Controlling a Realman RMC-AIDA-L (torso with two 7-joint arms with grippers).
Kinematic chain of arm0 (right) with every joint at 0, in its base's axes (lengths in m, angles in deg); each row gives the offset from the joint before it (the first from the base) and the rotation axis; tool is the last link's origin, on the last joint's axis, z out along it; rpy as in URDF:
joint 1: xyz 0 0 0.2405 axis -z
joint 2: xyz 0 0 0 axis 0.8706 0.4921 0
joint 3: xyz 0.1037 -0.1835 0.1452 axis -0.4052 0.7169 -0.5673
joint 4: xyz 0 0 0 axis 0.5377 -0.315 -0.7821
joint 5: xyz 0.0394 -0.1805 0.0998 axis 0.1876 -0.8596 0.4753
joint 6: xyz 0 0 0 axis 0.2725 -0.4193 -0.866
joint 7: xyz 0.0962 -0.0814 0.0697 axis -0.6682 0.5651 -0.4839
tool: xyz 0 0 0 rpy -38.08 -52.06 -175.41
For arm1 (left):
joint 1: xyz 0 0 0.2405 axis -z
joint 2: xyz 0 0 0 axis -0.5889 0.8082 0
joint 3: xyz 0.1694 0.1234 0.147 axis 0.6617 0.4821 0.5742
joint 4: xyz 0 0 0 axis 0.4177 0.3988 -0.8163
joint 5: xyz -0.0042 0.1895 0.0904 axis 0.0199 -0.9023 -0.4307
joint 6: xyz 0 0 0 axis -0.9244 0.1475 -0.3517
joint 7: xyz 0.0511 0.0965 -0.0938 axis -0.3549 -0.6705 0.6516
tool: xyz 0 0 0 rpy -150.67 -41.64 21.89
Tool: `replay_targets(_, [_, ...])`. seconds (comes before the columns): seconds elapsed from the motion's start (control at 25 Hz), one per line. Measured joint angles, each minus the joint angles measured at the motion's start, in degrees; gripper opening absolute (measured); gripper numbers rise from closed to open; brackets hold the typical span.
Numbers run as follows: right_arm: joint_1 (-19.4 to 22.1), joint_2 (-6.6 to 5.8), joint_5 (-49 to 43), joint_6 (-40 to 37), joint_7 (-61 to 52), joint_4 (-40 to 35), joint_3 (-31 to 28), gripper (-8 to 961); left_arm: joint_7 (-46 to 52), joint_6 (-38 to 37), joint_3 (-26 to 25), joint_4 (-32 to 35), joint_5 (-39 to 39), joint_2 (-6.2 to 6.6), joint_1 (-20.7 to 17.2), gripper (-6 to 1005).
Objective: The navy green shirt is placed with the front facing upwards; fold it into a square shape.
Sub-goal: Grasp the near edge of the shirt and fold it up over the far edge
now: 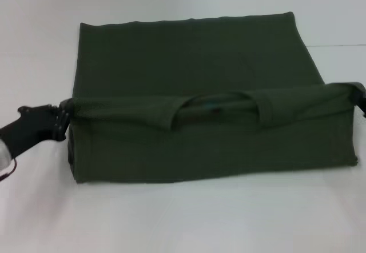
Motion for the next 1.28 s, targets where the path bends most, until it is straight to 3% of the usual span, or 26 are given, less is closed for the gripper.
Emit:
replay_targets(0.2, [-3.9,0.39,0.0,6.2,-0.3,0.8,0.5,100,-0.2,7.3,0.4,-1.4,0.6,-0.17,3.4,38])
replay_targets(0.44, [-7.8,-0.48,0.0,14.5,-0.3,3.6,0.9,113,-0.3,12.9,0.6,-2.0,2.0,-0.34,6.7,38])
replay_targets(0.68, [-10.3,-0.38,0.1,18.1,-0.3,3.6,1.2,127,-0.9,18.3,0.7,-3.3,2.5,-0.20,9.3,39])
replay_targets(1.04, [-12.3,-0.48,0.3,21.0,0.1,3.7,2.9,147,-2.4,20.4,0.6,-5.0,5.0,0.31,10.4,39])
replay_targets(1.28, [-13.2,-0.19,1.4,23.8,-0.5,3.8,4.9,160,-3.6,20.7,0.6,-5.2,7.4,-0.24,10.6,40])
